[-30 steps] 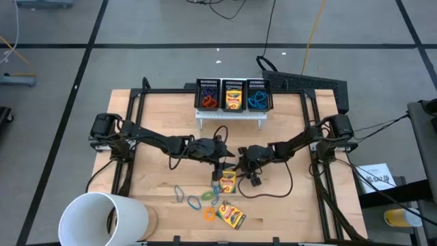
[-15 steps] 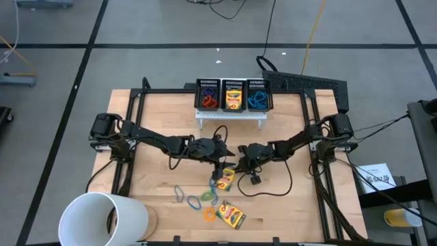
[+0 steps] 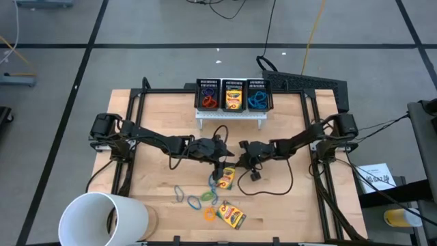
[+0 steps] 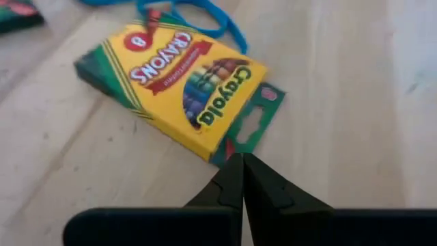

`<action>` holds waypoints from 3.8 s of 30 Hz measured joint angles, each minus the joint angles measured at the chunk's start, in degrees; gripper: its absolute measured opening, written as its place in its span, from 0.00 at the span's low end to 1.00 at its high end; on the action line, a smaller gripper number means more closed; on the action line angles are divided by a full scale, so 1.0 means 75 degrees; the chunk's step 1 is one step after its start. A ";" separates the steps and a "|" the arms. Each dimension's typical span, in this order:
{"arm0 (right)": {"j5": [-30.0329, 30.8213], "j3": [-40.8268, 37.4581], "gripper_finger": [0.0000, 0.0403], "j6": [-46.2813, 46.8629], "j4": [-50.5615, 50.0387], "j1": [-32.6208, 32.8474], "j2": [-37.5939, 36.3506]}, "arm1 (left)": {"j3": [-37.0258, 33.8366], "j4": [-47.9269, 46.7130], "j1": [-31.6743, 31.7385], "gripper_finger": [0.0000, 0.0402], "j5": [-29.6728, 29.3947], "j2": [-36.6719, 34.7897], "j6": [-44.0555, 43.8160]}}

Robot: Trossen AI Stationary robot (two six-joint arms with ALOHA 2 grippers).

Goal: Pick & Place Office Desk Supplies
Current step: Put the crayon box into the middle black bin on the shelf

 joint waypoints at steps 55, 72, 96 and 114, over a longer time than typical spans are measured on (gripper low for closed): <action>-0.3261 0.0041 0.33 0.6017 0.0119 -0.0953 0.0411 | 0.0012 -0.0201 -0.0526 0.48 0.0961 0.2011 -0.1601; -0.2498 0.0023 0.05 0.4830 -0.0148 -0.0944 0.0429 | 0.0003 -0.0224 -0.0504 0.47 0.0979 0.2014 -0.1534; -0.1849 0.0009 0.00 0.3626 -0.0011 -0.0831 -0.1069 | -0.0030 -0.0137 -0.0416 0.48 0.0866 0.0707 -0.0841; -0.0699 0.0020 0.00 0.2779 -0.0140 -0.0414 -0.3262 | -0.0006 -0.0130 -0.0417 0.48 0.0064 -0.2182 -0.0717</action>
